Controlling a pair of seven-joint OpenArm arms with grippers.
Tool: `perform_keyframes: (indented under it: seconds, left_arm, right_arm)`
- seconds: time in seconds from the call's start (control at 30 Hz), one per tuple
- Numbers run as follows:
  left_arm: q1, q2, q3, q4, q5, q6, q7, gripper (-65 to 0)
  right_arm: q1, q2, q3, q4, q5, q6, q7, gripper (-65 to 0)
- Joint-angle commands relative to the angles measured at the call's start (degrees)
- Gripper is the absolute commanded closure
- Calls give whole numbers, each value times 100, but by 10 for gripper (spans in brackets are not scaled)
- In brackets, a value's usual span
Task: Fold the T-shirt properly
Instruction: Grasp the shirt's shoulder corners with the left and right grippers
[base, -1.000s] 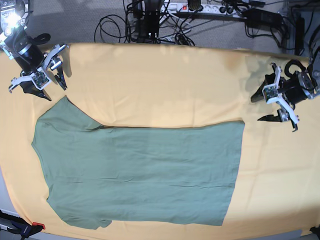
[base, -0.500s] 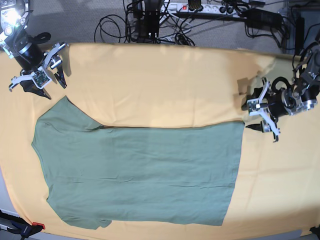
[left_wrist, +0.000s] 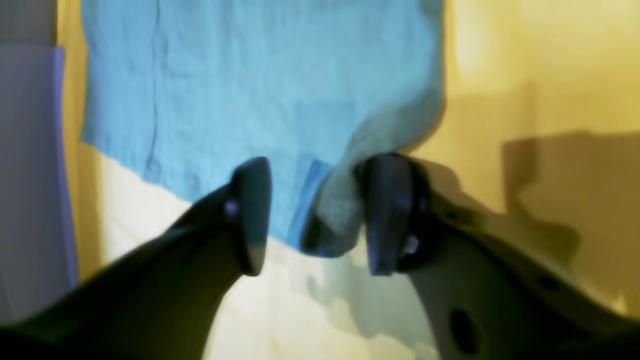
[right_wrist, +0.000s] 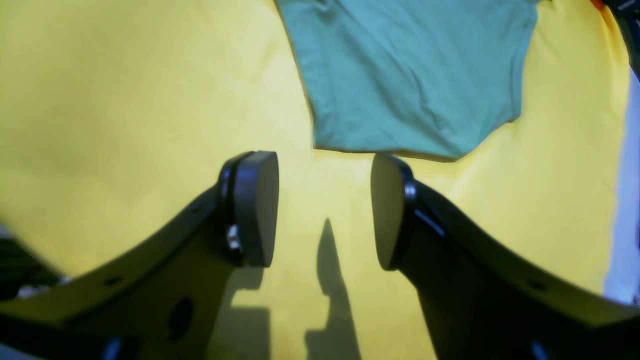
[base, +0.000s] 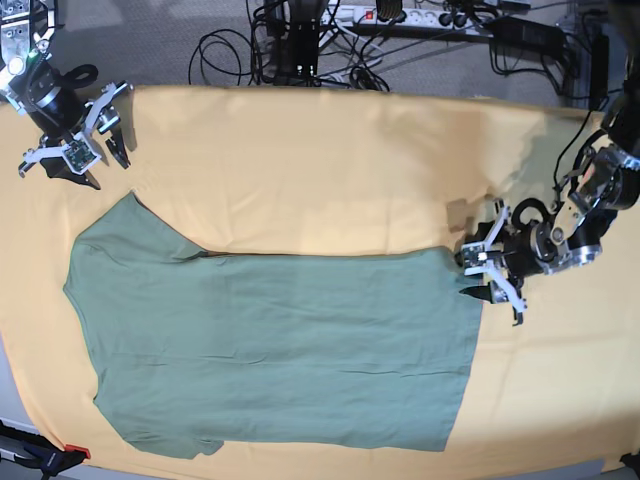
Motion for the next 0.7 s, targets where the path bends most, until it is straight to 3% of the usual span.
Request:
perform_keyframes:
  seconds: [0.0,0.13,0.27,0.5,0.67]
  left_arm:
    - [-216,-26,-7,4,74,28,-24,-227]
    - [-407,57,39,-28,83,-13,0,0]
    - [-415,9,39,-28,-46,-199,44,0]
    - [-417,11,39,-28,-46,-212,39,0]
    - [-417,11,39,-28,-315,-214,42,0]
  right_arm:
    - [87,136,-20,46,28,11,155,-318]
    - [372,341,-376,-155,-72,-81,155,-319]
    - [809,470,-776,-557,-470,-264,157,-361]
    - [1572,511,-1233,-1366,-470,-269,153,-360]
    - [2087,511,-1659,-1906,-470,44,153,-360]
